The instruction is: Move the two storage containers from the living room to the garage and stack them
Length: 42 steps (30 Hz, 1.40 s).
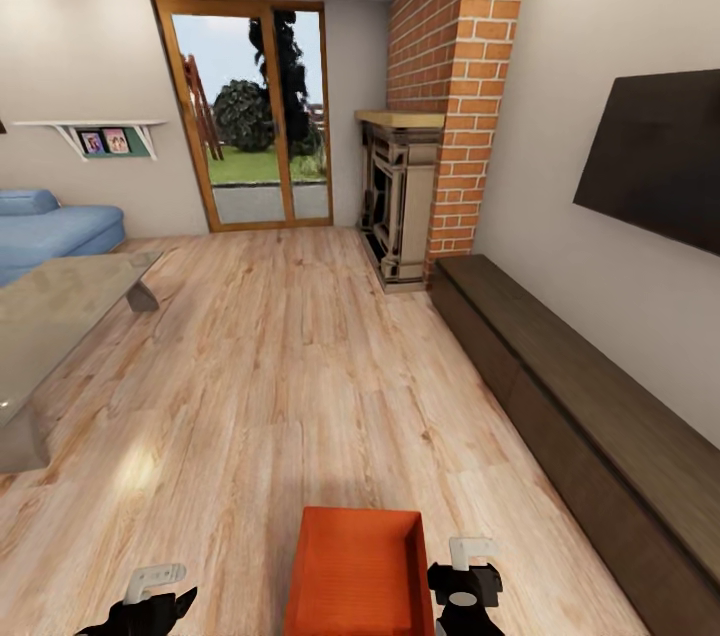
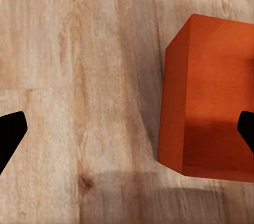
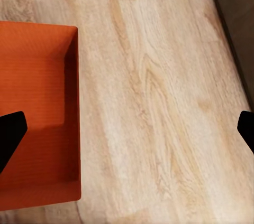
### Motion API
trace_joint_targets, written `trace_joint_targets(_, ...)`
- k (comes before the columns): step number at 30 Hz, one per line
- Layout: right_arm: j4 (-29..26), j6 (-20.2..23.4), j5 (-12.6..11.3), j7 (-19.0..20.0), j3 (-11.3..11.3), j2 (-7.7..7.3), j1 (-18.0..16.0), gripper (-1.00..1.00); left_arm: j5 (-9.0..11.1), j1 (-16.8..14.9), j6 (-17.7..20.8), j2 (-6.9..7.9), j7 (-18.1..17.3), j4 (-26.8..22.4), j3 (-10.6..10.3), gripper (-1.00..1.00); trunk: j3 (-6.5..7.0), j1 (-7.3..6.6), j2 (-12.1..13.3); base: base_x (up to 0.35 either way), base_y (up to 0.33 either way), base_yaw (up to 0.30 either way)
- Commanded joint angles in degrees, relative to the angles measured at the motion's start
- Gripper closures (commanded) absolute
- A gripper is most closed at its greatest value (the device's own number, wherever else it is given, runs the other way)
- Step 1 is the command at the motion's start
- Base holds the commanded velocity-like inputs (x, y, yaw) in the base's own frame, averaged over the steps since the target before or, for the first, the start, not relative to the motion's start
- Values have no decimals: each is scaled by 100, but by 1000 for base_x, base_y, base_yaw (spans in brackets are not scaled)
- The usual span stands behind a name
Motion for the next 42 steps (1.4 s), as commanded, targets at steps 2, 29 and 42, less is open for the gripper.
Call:
trace_joint_targets(2,-5,51,30,-37,28,-3,-3,-100,46,-5,-27,4,-7,6,-44,-100,-19,0,-4,0,2,1)
trace_joint_targets(29,-6,46,30,-37,28,-5,-3,-100,46,-6,-14,3,18,6,-49,-100,-204,0,-4,58,42,0)
trace_joint_targets(42,-6,46,30,-37,28,-7,-3,-100,54,-8,-26,3,20,6,-44,-100,-234,0,-4,14,81,0)
